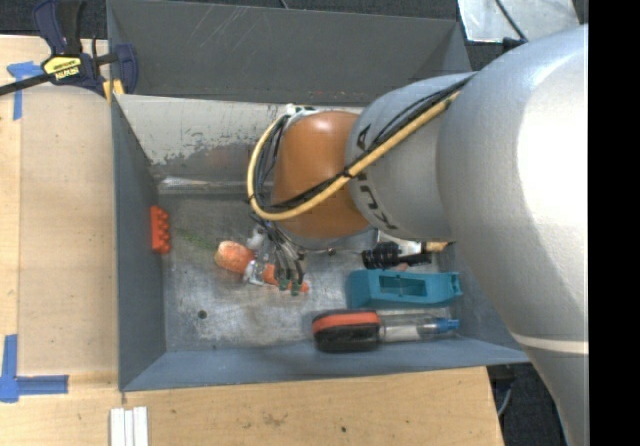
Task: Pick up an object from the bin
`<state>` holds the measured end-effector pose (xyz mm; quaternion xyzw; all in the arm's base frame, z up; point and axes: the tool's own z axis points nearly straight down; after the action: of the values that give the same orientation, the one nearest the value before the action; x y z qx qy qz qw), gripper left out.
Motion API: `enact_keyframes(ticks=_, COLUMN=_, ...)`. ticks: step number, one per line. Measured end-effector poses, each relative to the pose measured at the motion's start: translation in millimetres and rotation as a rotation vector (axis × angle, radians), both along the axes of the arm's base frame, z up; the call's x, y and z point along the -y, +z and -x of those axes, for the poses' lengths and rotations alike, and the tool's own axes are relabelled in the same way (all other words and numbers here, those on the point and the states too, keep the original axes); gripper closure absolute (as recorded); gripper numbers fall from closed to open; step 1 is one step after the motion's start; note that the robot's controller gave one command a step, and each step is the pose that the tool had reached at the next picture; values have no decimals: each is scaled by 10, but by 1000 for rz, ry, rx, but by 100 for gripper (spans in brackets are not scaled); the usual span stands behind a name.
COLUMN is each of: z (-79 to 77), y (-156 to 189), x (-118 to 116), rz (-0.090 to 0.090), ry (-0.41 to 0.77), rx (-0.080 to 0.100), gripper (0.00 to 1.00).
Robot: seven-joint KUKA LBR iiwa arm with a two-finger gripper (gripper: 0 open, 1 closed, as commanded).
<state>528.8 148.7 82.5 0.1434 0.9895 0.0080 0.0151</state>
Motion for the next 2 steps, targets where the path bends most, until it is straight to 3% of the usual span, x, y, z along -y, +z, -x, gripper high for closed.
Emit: enact_keyframes(ticks=2, z=24, y=28, x=10, rz=4, ry=-1, rx=-10, gripper=100)
